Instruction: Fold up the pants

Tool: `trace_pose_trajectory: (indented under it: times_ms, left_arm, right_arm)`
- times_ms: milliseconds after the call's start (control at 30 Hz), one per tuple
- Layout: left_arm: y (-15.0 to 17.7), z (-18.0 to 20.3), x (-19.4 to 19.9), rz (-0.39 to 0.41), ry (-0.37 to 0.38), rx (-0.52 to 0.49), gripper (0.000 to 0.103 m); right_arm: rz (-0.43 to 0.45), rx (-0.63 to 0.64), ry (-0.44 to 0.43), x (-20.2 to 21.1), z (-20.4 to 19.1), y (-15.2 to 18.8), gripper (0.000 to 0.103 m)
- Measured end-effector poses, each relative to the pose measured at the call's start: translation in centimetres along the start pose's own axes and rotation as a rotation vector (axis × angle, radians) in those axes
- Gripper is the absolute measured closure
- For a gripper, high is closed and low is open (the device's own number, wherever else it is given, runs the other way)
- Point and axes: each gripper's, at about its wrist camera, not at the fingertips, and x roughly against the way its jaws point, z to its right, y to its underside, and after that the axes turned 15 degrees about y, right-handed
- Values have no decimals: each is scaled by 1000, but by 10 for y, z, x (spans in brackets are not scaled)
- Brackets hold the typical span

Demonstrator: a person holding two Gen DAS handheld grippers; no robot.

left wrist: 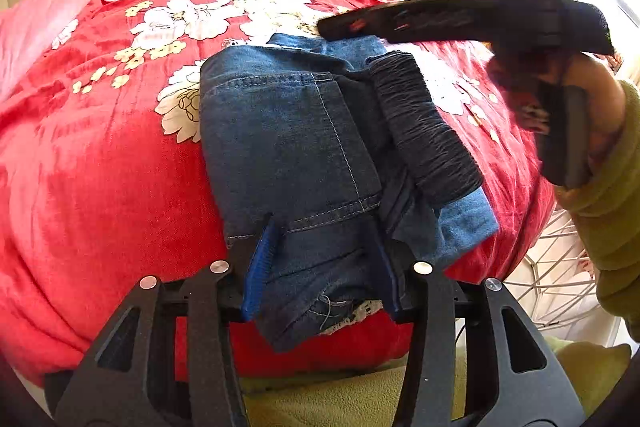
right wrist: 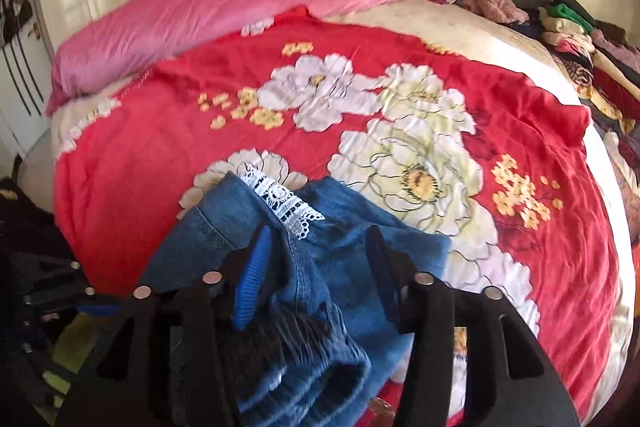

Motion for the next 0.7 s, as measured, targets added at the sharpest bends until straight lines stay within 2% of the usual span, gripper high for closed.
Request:
trace_pose_trajectory:
  times_ms: [133, 200, 333, 400, 567, 700]
  left_arm:
    - [0, 2, 1, 0, -5, 2, 62]
    - [0, 3, 2, 0, -4, 5, 58]
    - [-3, 6, 11, 14, 4, 2, 49]
    - [-7, 3, 22, 49, 4, 7, 38]
    - [-15, -11, 49, 134, -35, 41, 30]
    - [-22, -28, 49, 135, -56, 94, 28]
  right_arm:
    - [44, -54, 3, 29, 17, 13, 33]
    - [49, -80, 9, 39, 25, 23, 30]
    - [33, -117, 19, 50, 36, 43, 30]
    - [29, -132, 20, 53, 41, 51, 30]
    - [18, -160, 32, 61, 51, 68, 30]
    - [-22, -203, 4, 54, 57, 79, 30]
